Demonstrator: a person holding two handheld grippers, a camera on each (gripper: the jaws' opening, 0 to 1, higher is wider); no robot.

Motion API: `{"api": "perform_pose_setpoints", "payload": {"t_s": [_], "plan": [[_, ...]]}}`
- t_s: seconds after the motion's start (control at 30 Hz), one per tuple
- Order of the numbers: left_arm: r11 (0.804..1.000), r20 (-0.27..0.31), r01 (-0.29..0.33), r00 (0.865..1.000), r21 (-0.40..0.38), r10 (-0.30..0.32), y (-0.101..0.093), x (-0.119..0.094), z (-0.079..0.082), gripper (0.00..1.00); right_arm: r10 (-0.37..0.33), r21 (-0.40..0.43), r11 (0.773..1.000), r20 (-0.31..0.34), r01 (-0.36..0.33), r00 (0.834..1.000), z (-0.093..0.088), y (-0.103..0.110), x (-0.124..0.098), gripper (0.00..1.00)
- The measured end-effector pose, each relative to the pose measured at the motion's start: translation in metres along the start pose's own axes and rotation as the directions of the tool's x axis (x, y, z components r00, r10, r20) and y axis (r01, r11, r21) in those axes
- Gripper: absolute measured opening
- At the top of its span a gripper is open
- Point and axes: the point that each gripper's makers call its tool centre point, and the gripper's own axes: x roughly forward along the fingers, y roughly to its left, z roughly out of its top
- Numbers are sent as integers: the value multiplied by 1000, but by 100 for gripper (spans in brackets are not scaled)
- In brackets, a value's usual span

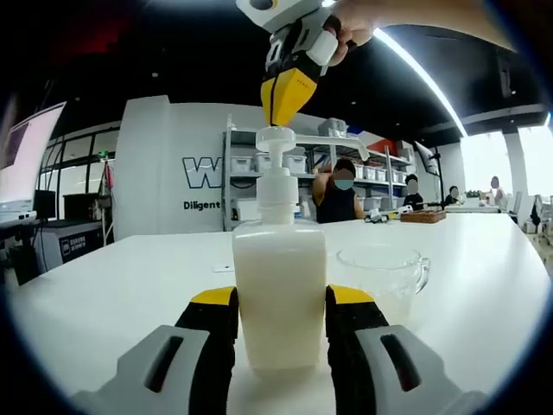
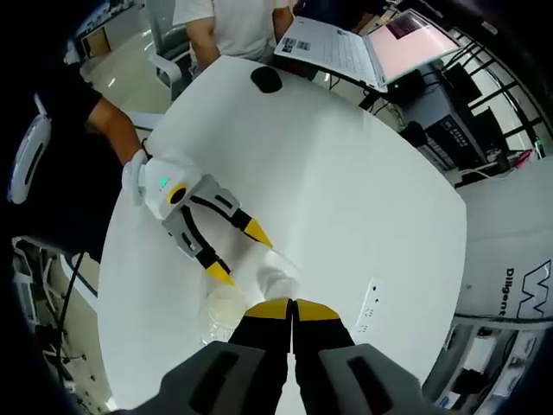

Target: Hold the bottle steady, press the pump all the way down and release, and repeat the specified number of times to dispense into the cup

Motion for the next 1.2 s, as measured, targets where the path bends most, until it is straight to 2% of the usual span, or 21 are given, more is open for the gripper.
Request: {"api": "perform_pose_setpoints", "payload": {"t_s": [0.13,0.23,0.4,0.47,0.6,0.73,0.83,0.97,1.1,1.2], "plan": [[1000,-7,19,1000,-7,-19,0,0,0,38,-8,30,1000,47,7,999,0,0,1,0],[999,-22,37,999,9,-36,-3,1,0,40,-23,41,999,54,21,998,-5,-2,0,0],[998,-23,64,998,3,-64,-1,2,6,40,-30,84,996,158,17,987,1,0,-5,0],[997,-19,75,997,15,-75,-2,1,11,40,-36,103,995,177,17,984,1,-1,-7,2],[994,-40,102,994,42,-101,-7,-3,9,41,-46,117,993,203,22,978,2,-1,-10,4],[991,-48,130,991,24,-129,-3,-10,11,44,-54,130,991,225,25,973,4,-1,-12,6],[984,-50,173,984,32,-171,-3,-14,15,47,-58,144,989,242,24,969,3,0,-12,8],[977,-32,212,977,-3,-212,1,-18,21,53,-72,166,986,282,25,957,4,1,-14,10],[970,-20,243,970,-7,-243,3,-24,28,55,-94,207,978,323,27,942,-2,-1,-16,13],[960,-9,278,960,-14,-278,3,-27,32,58,-113,239,971,367,24,923,-4,-1,-20,16]]}}
